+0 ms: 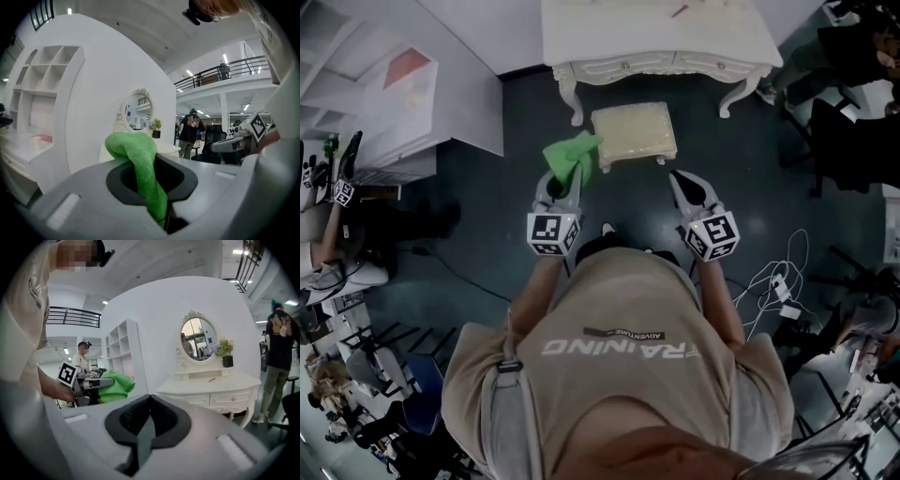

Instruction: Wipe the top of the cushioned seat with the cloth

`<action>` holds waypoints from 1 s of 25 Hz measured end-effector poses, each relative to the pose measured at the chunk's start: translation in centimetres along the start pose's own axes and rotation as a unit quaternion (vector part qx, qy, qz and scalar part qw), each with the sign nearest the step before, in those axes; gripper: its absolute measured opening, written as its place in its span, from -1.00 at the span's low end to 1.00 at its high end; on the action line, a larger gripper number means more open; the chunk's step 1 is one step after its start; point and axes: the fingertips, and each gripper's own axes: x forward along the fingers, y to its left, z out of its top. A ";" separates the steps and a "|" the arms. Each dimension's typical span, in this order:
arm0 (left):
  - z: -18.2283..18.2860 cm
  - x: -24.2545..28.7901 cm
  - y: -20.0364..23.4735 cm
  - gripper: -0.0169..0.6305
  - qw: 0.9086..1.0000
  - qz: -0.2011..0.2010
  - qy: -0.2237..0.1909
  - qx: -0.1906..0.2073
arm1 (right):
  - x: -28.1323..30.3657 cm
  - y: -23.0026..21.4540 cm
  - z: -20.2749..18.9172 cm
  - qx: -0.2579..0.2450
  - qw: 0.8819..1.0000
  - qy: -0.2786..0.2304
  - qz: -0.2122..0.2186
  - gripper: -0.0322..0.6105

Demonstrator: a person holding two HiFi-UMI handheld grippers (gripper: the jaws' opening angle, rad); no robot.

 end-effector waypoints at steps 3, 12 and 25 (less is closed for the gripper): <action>-0.1 0.8 2.4 -0.80 1.000 -0.003 0.003 -0.005 | 2.2 0.3 0.0 0.001 1.000 0.005 -0.005 -0.89; -1.7 2.7 6.4 -0.80 1.000 -0.022 0.020 -0.007 | 6.2 0.4 0.2 0.005 1.000 0.009 -0.024 -0.89; -0.8 9.6 6.5 -0.80 1.000 0.008 0.025 -0.005 | 10.3 -6.2 0.7 0.012 1.000 0.016 0.013 -0.89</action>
